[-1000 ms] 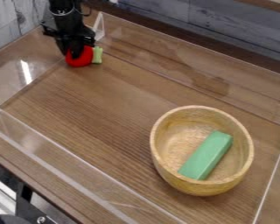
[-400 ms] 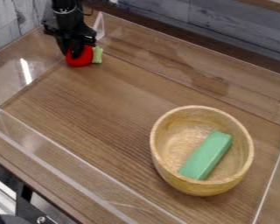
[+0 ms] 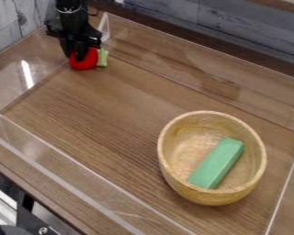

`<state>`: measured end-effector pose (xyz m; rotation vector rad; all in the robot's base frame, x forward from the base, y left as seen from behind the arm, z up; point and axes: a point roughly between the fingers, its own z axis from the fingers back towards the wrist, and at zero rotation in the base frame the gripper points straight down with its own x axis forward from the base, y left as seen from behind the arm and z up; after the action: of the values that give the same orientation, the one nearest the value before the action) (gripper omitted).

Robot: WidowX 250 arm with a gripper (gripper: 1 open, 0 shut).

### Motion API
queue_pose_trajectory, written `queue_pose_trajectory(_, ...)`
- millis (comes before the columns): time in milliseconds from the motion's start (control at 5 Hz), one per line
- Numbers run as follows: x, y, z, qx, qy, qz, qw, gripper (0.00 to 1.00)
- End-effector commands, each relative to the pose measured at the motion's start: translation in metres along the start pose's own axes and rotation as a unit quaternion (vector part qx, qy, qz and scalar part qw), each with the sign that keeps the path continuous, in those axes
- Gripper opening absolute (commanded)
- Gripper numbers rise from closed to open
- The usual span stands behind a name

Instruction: Move the red object to the left side of the table

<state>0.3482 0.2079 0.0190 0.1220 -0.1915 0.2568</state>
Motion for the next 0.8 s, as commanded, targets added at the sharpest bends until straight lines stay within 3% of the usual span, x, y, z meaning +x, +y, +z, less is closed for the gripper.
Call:
queue_pose_trajectory(0, -0.0107, -0.0087, -0.0183, -0.004, 0.033, -0.003, 0.9995, 0.00)
queue_pose_trajectory(600, -0.0128, -0.0046, -0.0167, 0.008, 0.052, -0.002, 0.9986, 0.00)
